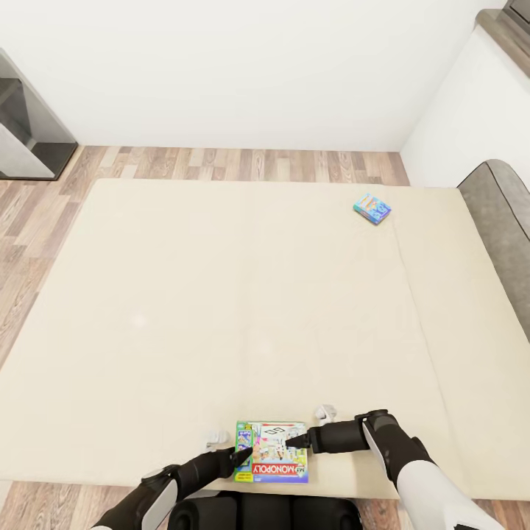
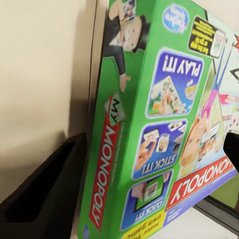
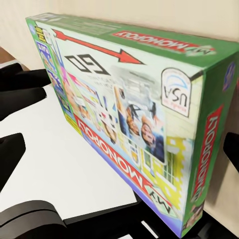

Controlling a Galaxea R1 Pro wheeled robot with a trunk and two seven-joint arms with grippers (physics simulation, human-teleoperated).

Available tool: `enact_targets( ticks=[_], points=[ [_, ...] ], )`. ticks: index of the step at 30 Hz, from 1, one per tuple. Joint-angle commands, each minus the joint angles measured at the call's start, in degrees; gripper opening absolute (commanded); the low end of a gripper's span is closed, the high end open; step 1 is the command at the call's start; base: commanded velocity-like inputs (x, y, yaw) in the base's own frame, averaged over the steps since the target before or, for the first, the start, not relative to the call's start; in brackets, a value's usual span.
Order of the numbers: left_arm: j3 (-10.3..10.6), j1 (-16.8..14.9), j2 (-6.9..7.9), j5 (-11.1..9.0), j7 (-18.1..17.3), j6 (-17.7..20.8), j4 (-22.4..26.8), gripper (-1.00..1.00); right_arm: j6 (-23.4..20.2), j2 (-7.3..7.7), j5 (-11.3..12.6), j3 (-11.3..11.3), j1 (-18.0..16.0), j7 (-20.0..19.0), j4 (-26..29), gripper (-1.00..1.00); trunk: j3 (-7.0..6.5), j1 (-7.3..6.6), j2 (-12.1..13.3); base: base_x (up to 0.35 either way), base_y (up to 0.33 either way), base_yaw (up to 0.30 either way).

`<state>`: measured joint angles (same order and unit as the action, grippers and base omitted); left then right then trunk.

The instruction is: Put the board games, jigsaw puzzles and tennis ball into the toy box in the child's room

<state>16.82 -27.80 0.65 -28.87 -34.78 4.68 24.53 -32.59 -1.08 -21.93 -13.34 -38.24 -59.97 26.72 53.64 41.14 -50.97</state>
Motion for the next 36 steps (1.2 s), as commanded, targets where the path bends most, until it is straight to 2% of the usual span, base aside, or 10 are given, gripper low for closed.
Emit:
enact_targets(
  ticks=[1,6,11,36],
  points=[
    [0.70,0.03,-2.39,-0.11,-0.08,0.65,-0.01,1.00,-1.14,-1.23,0.40,-0.52,0.01,-0.50,0.09,1.00,0.04,0.01,-0.03,0.000,0.000,0.000],
    [0.58,0.07,-2.57,1.91,0.85,-0.22,-0.01,1.00,-1.15,-1.21,0.40,-0.53,0.01,-0.50,0.09,1.00,0.04,0.01,-0.03,0.000,0.000,0.000],
    [0.40,0.09,-2.58,2.67,1.24,-1.34,-0.01,1.00,-1.14,-1.21,0.40,-0.54,0.01,-0.50,0.09,1.00,0.04,0.01,-0.03,0.000,0.000,0.000],
    [0.16,0.12,-2.59,3.53,2.85,-3.15,-0.01,1.00,-1.18,-1.20,0.40,-0.38,0.01,-1.04,0.10,1.00,0.04,0.01,-0.03,0.000,0.000,0.000]
  ],
)
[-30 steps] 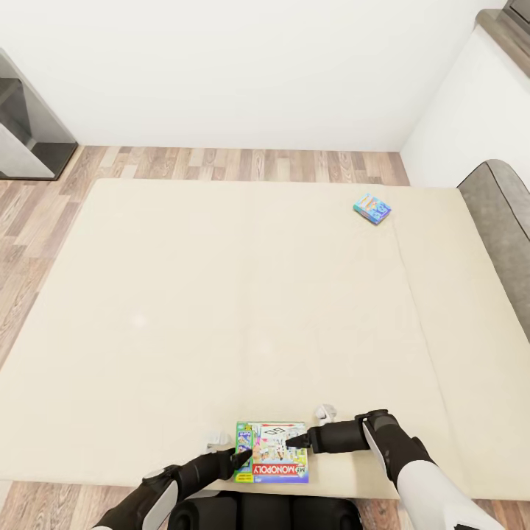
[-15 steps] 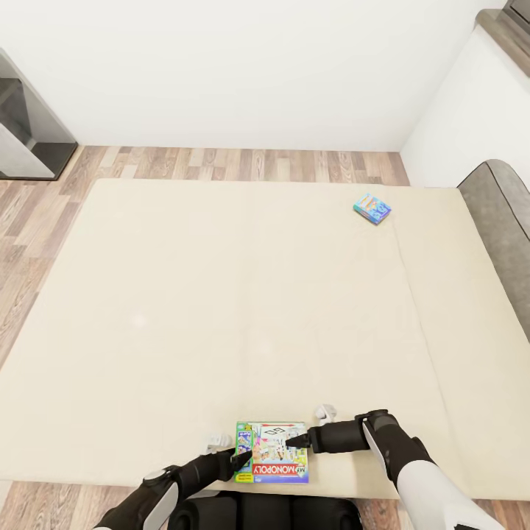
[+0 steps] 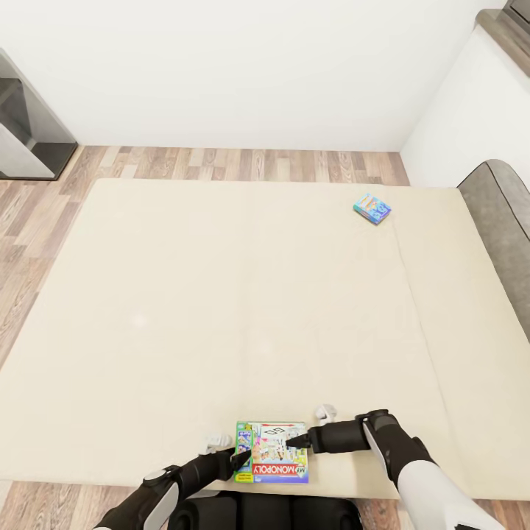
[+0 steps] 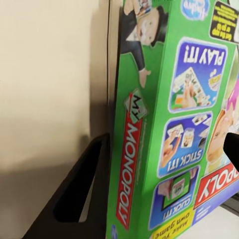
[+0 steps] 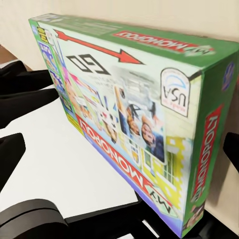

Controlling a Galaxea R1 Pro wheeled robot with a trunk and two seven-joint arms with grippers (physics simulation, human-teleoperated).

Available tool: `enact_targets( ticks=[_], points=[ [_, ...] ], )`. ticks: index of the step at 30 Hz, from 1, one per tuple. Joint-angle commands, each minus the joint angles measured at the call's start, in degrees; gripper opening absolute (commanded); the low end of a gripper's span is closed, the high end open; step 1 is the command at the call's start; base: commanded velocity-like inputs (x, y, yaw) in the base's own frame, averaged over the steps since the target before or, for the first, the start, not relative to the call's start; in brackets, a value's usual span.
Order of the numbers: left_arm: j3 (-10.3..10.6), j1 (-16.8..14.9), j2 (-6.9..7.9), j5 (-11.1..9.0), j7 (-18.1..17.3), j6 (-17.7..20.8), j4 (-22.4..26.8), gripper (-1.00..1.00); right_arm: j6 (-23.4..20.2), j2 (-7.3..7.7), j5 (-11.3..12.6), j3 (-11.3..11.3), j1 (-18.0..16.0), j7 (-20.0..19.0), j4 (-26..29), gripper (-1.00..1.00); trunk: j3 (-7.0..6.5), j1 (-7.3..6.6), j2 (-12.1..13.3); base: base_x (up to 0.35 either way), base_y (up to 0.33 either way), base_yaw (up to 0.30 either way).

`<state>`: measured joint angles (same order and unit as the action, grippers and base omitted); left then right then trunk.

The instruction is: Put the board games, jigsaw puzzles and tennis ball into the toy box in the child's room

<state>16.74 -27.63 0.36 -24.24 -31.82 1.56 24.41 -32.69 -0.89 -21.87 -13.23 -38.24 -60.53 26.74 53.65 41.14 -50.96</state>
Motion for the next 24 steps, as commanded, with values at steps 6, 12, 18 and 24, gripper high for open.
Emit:
enact_targets(
  ticks=[6,12,18,24],
  points=[
    [0.35,-0.03,-2.29,-1.08,0.01,-0.37,0.24,1.00,-1.08,-1.47,0.00,-0.29,0.04,-2.63,0.12,1.00,0.02,0.01,-0.03,0.000,0.000,0.000],
    [0.33,0.10,-2.21,-1.08,0.06,-0.66,0.49,1.00,-1.15,-1.53,-0.21,-0.10,0.10,-4.19,0.14,1.00,0.02,0.01,-0.03,0.000,0.000,0.000],
    [0.23,0.26,-2.04,-1.07,0.04,-1.75,0.68,1.00,-1.25,-1.60,-0.30,-0.02,0.12,-4.84,0.15,1.00,0.02,0.01,-0.03,0.000,0.000,0.000],
    [0.09,0.34,-1.85,-1.07,0.07,-2.62,0.77,1.00,-1.33,-1.68,-0.35,0.04,0.15,-5.21,0.09,1.00,0.02,0.01,-0.03,0.000,0.000,0.000]
  ],
)
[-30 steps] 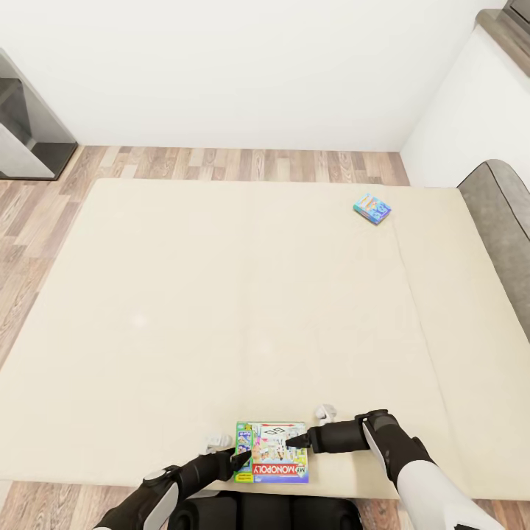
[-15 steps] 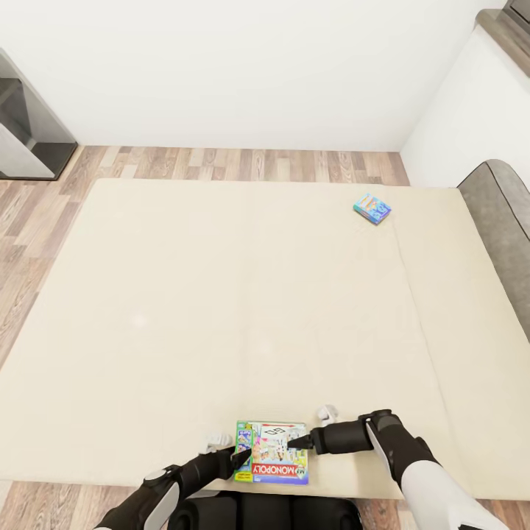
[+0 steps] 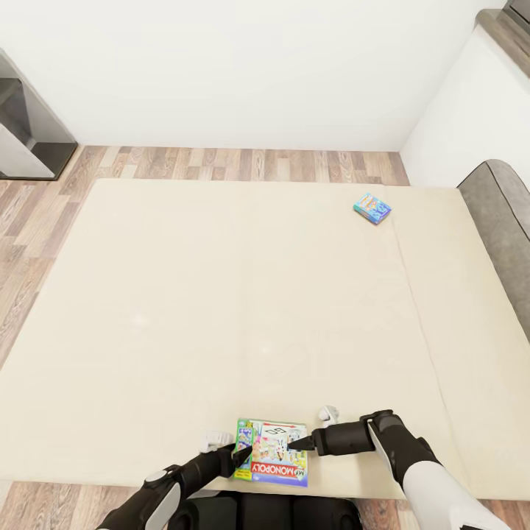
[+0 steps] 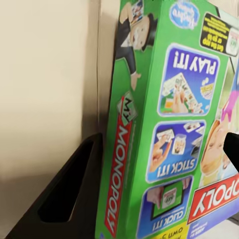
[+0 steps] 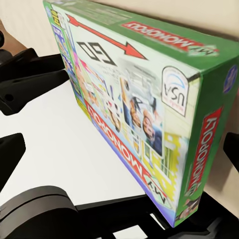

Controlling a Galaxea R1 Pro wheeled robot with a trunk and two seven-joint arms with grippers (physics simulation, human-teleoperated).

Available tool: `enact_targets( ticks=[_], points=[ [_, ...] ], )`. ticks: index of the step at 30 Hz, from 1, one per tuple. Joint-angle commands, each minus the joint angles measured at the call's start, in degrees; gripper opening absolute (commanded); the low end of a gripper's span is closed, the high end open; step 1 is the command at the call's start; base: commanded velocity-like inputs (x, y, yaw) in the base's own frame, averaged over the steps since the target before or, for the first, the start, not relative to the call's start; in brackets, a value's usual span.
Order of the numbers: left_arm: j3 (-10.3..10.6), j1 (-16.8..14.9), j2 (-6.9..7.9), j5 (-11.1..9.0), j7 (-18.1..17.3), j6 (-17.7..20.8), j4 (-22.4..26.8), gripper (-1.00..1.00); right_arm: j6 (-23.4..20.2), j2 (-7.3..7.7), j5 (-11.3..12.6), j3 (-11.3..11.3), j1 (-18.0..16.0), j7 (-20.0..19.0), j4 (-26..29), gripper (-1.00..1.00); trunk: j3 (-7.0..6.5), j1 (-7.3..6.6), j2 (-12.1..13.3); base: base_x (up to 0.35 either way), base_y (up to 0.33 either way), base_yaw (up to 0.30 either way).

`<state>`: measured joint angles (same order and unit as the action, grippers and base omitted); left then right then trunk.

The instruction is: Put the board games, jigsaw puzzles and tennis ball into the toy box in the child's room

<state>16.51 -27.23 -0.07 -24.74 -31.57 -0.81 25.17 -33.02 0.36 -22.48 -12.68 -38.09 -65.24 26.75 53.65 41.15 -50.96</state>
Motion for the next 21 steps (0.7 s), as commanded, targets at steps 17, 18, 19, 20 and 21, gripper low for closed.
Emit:
enact_targets(
  ticks=[17,18,19,20,21],
  points=[
    [0.34,-0.02,-1.35,-0.59,-0.23,-0.71,0.10,1.00,-1.09,-3.02,0.17,-0.44,0.03,-0.66,0.06,1.00,0.02,0.01,-0.03,0.000,0.000,0.000],
    [0.33,-0.02,-1.34,-0.59,-0.23,-0.72,0.11,1.00,-1.11,-3.03,0.17,-0.43,0.04,-0.68,0.06,1.00,0.02,0.01,-0.03,0.000,0.000,0.000],
    [0.32,0.00,-1.34,-0.58,-0.23,-0.75,0.11,1.00,-1.12,-3.04,0.16,-0.41,0.04,-0.70,0.06,1.00,0.02,0.01,-0.03,0.000,0.000,0.000],
    [0.32,0.00,-1.34,-0.58,-0.23,-0.75,0.11,1.00,-1.12,-3.04,0.16,-0.41,0.04,-0.70,0.06,1.00,0.02,0.01,-0.03,0.000,0.000,0.000],
    [0.31,-0.01,-1.34,-0.58,-0.24,-0.77,0.12,1.00,-1.13,-3.05,0.16,-0.32,0.04,-0.71,0.04,1.00,0.02,0.01,-0.03,0.000,0.000,0.000]
  ],
)
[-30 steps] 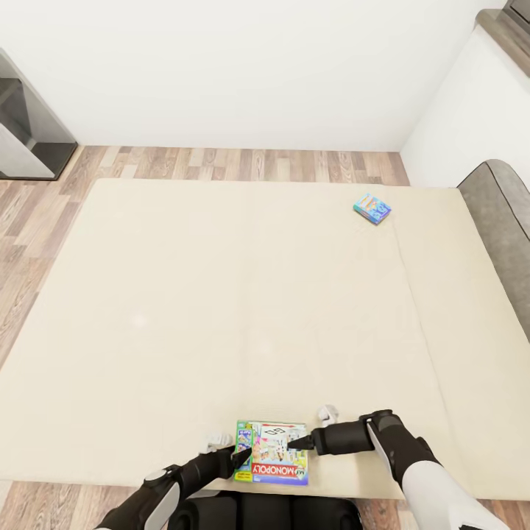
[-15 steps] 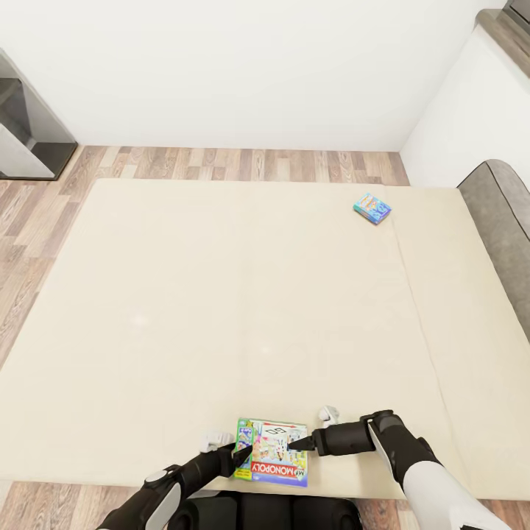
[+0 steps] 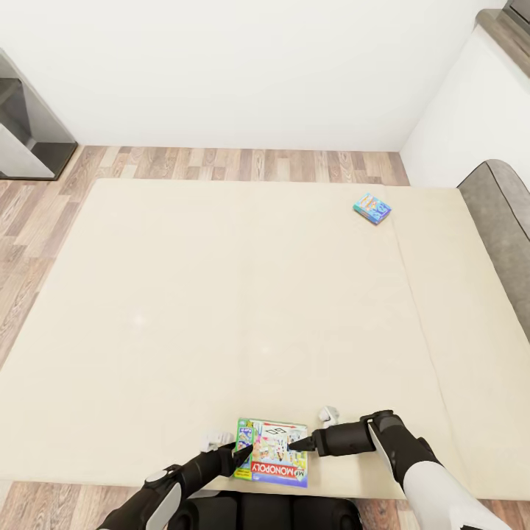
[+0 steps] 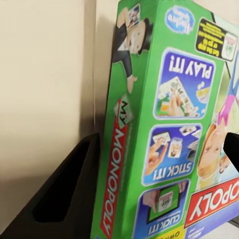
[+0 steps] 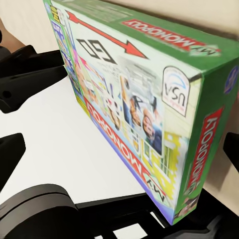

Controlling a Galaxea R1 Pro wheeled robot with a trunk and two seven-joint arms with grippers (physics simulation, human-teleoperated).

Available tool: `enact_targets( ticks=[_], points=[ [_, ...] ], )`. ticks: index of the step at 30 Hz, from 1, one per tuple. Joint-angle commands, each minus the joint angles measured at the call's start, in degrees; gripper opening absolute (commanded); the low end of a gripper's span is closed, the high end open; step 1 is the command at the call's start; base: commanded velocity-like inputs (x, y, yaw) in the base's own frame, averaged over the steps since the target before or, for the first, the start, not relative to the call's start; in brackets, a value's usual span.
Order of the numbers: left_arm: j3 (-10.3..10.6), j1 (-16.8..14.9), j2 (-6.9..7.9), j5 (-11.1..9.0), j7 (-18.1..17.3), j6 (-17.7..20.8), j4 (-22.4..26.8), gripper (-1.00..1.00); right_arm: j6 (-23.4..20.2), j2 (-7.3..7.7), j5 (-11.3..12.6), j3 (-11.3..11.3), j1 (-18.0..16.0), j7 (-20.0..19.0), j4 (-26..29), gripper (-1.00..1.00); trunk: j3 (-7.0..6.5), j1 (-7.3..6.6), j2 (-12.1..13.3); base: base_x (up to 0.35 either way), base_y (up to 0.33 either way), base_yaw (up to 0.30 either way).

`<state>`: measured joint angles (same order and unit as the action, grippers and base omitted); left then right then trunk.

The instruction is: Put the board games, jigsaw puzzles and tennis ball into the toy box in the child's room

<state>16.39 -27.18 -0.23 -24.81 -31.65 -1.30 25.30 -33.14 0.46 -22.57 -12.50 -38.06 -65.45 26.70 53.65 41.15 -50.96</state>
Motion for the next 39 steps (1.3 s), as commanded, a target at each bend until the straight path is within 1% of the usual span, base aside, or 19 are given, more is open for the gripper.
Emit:
enact_targets(
  ticks=[1,5,8,11,14,17,26,39],
  points=[
    [0.42,-0.06,-1.18,-0.51,-0.16,-0.30,0.00,1.00,-1.01,-3.16,0.25,-0.35,0.00,-0.51,0.07,1.00,0.02,0.01,-0.03,0.000,0.000,0.000],
    [0.41,-0.06,-1.18,-0.51,-0.16,-0.34,0.00,1.00,-1.06,-3.17,0.26,0.31,0.00,-0.53,0.05,1.00,0.02,0.01,-0.03,0.000,0.000,0.000],
    [0.37,-0.05,-1.18,-0.50,-0.13,-0.40,0.01,1.00,-1.15,-3.13,0.33,1.81,0.00,-0.57,0.03,1.00,0.02,0.01,-0.03,0.000,0.000,0.000],
    [0.36,-0.05,-1.18,-0.50,-0.12,-0.41,0.01,1.00,-1.22,-3.11,0.35,2.30,0.00,-0.69,0.03,1.00,0.02,0.01,-0.03,0.000,0.000,0.000],
    [0.32,-0.05,-1.18,-0.50,-0.10,-0.43,0.01,1.00,-1.41,-3.06,0.36,3.32,0.00,-1.74,0.02,1.00,0.02,0.01,-0.03,0.000,0.000,0.000],
    [0.32,-0.06,-1.19,-0.50,-0.09,-0.44,0.01,1.00,-1.50,-3.04,0.33,3.73,0.00,-2.68,0.02,1.00,0.02,0.01,-0.03,0.000,0.000,0.000],
    [0.29,-0.05,-1.22,-0.55,-0.08,-0.45,0.02,1.00,-1.62,-3.06,0.26,4.30,0.00,-4.04,0.01,1.00,0.02,0.01,-0.03,0.000,0.000,0.000],
    [0.24,-0.07,-1.22,-0.58,-0.08,-0.46,0.02,1.00,-1.65,-3.06,0.20,4.47,0.00,-4.46,0.01,1.00,0.02,0.01,-0.03,0.000,0.000,0.000]
  ],
)
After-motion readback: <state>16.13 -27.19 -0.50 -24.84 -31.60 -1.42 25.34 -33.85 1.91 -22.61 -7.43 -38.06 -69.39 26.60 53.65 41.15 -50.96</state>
